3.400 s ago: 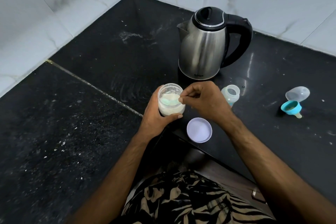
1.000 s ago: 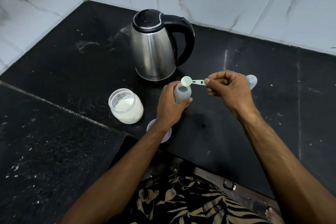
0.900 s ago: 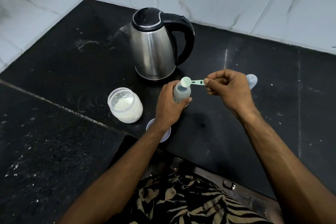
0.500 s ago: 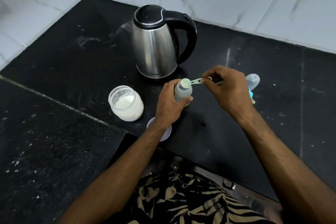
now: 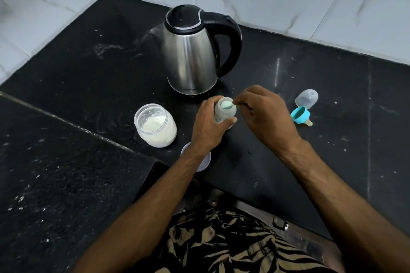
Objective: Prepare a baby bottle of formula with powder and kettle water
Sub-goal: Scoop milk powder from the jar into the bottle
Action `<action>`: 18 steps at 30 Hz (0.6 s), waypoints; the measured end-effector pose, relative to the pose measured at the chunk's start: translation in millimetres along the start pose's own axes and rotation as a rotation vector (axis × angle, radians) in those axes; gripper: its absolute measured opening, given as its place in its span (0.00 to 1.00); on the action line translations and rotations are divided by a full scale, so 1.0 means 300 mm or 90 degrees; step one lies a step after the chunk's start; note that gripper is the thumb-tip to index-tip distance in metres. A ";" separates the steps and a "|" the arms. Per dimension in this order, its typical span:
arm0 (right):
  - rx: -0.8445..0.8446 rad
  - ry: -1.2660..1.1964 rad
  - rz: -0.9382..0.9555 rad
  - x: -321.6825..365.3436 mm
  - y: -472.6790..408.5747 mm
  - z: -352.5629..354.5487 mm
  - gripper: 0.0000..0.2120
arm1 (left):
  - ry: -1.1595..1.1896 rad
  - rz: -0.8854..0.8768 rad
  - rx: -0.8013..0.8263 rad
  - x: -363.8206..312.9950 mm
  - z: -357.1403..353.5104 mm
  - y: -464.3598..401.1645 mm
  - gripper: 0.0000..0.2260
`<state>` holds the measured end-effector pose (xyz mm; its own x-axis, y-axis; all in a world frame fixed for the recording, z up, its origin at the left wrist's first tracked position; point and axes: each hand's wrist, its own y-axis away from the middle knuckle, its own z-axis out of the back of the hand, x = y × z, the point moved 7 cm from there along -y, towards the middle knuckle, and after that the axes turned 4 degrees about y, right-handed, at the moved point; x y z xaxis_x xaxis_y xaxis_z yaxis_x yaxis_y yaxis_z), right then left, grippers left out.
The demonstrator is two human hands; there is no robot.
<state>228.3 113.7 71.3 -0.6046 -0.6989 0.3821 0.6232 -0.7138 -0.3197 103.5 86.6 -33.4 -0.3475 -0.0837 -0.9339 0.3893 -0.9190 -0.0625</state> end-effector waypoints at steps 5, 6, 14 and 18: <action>-0.018 -0.026 0.008 -0.003 0.004 0.008 0.07 | -0.010 -0.003 0.010 -0.004 -0.002 -0.001 0.27; -0.024 -0.026 0.012 -0.001 0.004 0.010 0.06 | -0.011 -0.003 0.010 -0.005 -0.002 -0.002 0.26; -0.009 -0.021 0.019 0.000 0.003 -0.002 0.07 | -0.012 -0.005 0.012 -0.008 0.001 -0.002 0.26; -0.027 -0.014 0.031 -0.004 0.009 0.003 0.08 | -0.012 -0.001 0.013 -0.005 0.000 -0.006 0.26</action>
<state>231.1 112.5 70.7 -0.5623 -0.7323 0.3841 0.6295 -0.6803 -0.3754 103.3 88.2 -31.8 -0.3639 -0.0892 -0.9272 0.3708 -0.9270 -0.0563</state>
